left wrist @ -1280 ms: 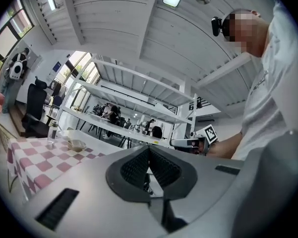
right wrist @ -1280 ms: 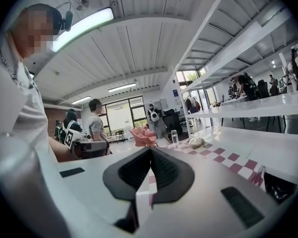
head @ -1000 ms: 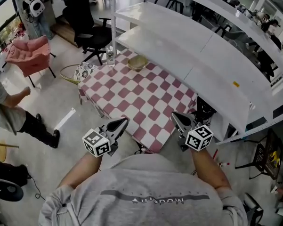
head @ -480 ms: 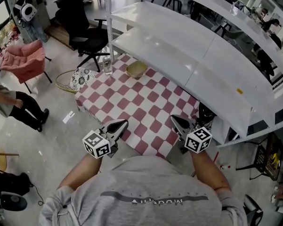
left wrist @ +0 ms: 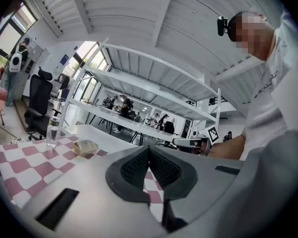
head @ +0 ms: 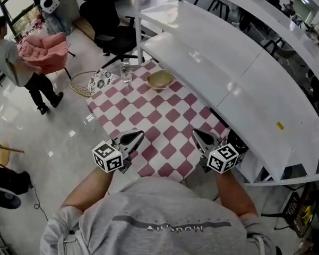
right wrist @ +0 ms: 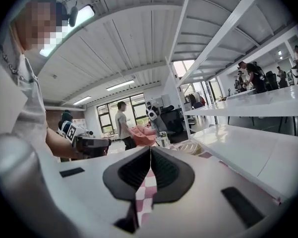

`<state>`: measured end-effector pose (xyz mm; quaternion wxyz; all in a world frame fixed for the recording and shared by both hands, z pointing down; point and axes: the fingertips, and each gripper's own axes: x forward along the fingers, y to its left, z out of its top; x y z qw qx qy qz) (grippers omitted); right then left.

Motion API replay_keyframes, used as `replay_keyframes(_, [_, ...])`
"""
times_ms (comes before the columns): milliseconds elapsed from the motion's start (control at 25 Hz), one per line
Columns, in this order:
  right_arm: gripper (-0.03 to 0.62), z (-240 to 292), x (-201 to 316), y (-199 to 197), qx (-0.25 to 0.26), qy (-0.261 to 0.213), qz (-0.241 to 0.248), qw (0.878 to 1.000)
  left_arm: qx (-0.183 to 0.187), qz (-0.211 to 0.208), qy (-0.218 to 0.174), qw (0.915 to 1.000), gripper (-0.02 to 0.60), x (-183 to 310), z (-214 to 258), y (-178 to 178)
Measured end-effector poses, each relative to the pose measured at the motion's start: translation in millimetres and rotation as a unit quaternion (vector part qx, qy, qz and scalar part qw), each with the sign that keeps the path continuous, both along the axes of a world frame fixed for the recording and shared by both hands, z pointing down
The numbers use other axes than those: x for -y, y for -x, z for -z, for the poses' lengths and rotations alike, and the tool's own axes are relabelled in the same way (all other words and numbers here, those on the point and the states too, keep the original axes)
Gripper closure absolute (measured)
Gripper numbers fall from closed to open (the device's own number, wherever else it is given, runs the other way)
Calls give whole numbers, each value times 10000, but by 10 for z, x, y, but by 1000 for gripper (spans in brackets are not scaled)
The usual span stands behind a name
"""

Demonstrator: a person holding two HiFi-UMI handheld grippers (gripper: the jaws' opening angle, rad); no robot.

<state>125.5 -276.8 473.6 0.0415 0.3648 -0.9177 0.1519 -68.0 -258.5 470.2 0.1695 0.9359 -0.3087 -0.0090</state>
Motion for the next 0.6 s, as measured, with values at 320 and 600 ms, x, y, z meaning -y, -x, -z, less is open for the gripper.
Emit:
replay_keyframes(320, [568, -264, 590, -385, -121, -126, 570, 9982, -89, 846, 622, 9944, 566, 352, -200, -247])
replay_keyframes(600, [568, -620, 1112, -147, -508, -153, 415, 9977, -102, 789, 990, 9919, 566, 975, -533, 54])
